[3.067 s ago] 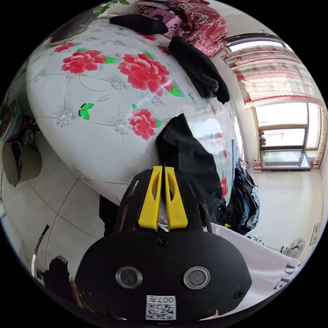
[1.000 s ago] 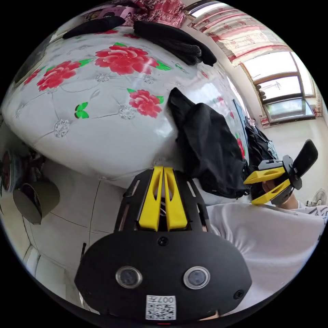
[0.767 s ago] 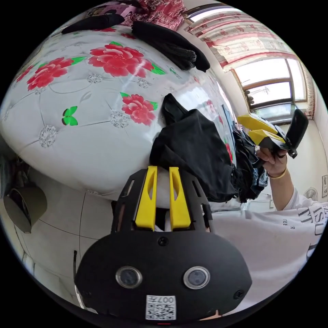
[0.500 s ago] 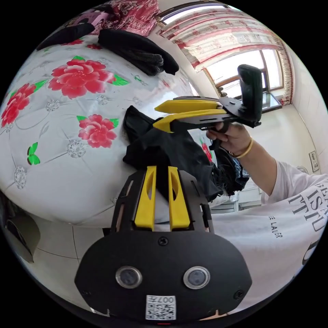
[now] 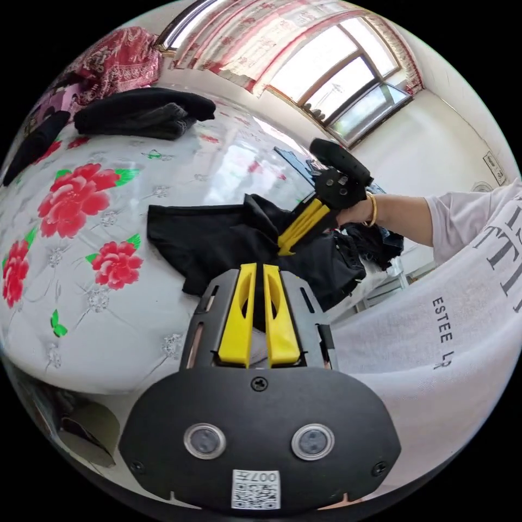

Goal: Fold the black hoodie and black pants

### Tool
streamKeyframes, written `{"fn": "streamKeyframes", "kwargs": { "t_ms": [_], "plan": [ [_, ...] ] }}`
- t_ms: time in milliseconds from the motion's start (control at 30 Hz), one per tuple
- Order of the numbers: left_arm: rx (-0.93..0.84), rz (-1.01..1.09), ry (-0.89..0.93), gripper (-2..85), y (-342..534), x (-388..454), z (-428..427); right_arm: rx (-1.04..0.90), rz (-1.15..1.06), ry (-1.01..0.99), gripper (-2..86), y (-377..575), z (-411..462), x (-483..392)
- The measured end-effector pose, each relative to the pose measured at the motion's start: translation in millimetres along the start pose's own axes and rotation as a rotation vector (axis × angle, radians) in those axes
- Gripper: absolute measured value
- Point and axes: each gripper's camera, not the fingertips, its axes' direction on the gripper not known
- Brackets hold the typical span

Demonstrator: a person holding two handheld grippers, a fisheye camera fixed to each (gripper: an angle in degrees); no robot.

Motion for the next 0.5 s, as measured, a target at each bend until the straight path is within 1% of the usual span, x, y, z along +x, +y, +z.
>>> {"fn": "streamKeyframes", "kwargs": {
  "t_ms": [67,100,133,200,267,333,367,400,433,467,500],
  "plan": [
    [0.083,-0.086,-0.134,0.2,12,-17,-22,-0.040,0.020,-0.080,1.3,12,17,4],
    [0.093,-0.121,-0.156,0.4,15,-25,-25,-0.046,0.024,-0.082,1.6,13,19,5],
    [0.096,-0.185,-0.170,1.6,18,-41,-29,-0.049,0.031,-0.066,2.2,15,19,7],
    [0.055,-0.240,-0.124,4.4,16,-62,-24,-0.001,0.051,-0.020,2.9,15,6,12],
    [-0.011,-0.236,-0.097,6.5,6,-72,-6,0.157,0.100,0.017,3.6,12,-26,23],
    [-0.050,-0.194,-0.106,6.9,-5,-68,11,0.256,0.135,0.037,4.1,6,-44,30],
    [-0.093,-0.173,-0.118,6.2,-13,-64,25,0.275,0.147,0.065,4.4,-2,-47,33],
    [-0.120,-0.177,-0.132,5.6,-15,-62,32,0.268,0.147,0.076,4.5,-6,-45,34],
    [-0.164,-0.191,-0.170,3.5,-19,-60,44,0.218,0.146,0.091,4.7,-18,-34,36],
    [-0.152,-0.183,-0.203,0.9,-20,-56,46,0.155,0.141,0.089,4.7,-28,-17,37],
    [-0.157,-0.181,-0.205,0.5,-20,-55,46,0.121,0.138,0.079,4.7,-32,-8,38]
  ]
}}
